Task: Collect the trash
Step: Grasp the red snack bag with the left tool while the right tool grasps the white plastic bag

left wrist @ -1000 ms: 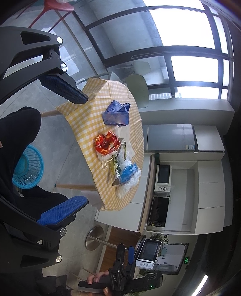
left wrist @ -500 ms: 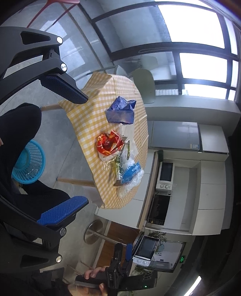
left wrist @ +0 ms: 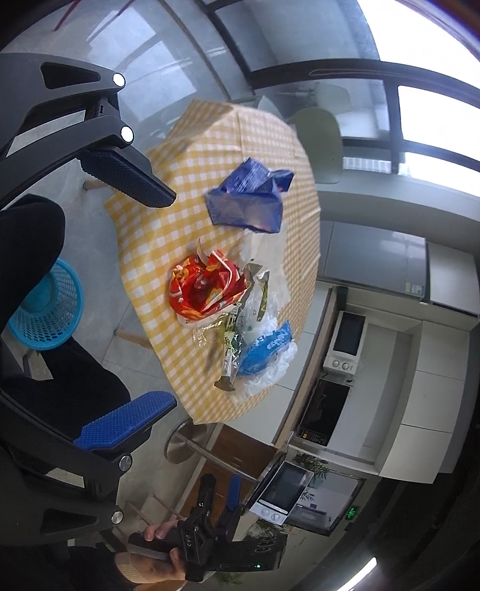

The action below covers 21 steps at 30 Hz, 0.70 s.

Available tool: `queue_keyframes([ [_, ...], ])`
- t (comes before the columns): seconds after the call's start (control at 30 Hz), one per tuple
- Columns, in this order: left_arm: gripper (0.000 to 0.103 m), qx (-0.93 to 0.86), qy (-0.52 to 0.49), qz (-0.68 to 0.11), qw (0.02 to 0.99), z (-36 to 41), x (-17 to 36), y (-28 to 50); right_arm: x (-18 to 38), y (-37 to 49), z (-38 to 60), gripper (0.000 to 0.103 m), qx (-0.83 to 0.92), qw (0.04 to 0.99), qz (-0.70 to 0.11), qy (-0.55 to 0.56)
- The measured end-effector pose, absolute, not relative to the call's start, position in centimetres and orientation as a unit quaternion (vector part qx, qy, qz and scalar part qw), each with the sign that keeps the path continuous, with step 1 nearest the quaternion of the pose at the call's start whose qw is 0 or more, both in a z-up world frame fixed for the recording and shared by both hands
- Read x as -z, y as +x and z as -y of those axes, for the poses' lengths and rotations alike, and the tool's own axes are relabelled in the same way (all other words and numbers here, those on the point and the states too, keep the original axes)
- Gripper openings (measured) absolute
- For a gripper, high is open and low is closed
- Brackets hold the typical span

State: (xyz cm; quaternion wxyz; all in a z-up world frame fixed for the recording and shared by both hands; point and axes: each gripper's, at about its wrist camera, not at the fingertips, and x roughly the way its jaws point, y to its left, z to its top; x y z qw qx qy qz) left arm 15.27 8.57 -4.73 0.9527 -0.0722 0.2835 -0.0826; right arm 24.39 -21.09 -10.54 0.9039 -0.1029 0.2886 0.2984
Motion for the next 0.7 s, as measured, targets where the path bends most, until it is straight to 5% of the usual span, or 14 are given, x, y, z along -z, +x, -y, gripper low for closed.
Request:
queue_keyframes([
  [0.7,0.097,0.096,-0.066,-0.355,0.928,-6.7,9.4,29.6,13.8,39.9,18.2,0.095,-0.244,0.909,-0.32,-0.108],
])
